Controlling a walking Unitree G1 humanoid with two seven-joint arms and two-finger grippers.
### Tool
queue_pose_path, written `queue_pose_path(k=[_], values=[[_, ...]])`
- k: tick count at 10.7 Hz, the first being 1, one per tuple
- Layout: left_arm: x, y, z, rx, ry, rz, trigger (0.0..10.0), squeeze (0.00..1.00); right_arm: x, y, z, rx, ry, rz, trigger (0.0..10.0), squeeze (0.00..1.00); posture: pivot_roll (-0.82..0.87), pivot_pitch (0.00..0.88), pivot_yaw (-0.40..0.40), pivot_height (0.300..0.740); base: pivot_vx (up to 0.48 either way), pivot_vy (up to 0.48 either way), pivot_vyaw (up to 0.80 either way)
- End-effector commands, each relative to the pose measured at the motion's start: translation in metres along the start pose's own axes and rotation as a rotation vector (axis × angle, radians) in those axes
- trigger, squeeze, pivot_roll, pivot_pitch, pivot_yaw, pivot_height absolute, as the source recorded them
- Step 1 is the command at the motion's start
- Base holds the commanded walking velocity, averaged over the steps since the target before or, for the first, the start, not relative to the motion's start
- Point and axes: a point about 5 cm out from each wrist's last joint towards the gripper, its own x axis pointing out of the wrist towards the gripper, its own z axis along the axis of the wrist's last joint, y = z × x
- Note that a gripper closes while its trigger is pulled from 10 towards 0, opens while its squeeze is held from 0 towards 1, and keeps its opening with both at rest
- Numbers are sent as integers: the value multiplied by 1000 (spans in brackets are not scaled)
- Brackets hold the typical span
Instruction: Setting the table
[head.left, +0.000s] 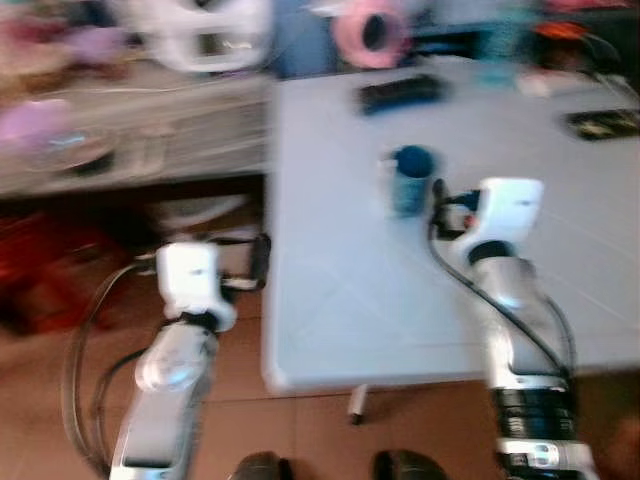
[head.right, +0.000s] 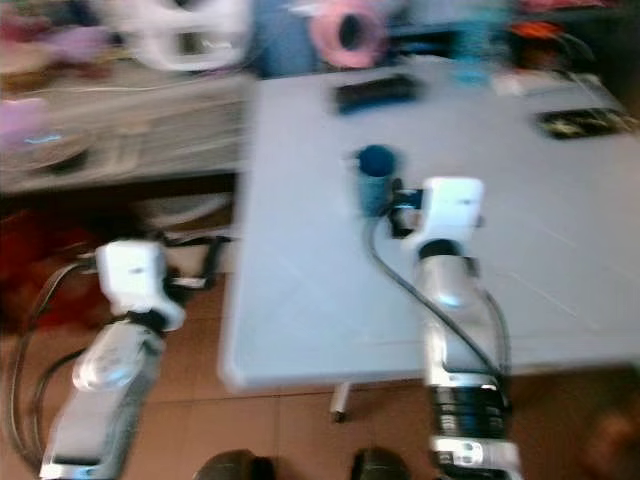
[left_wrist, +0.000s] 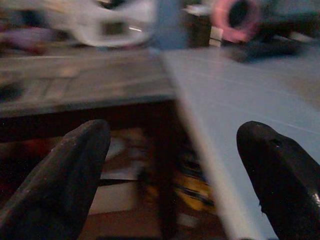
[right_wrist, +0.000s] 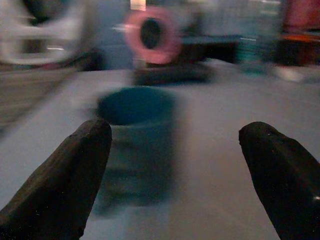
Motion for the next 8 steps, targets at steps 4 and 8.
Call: queue_pose_path(k=[4, 8], values=[[-1, -2, 6, -15, -27, -15, 10000, 0, -4, 1, -1, -9, -9, 13, 10000, 0, 36, 78, 80, 740, 0, 0, 556], [-3, -18, 3, -79, -10, -125, 10000, 0, -15, -2, -13, -12, 36, -25, 10000, 0, 32, 87, 79, 740, 0, 0, 0]])
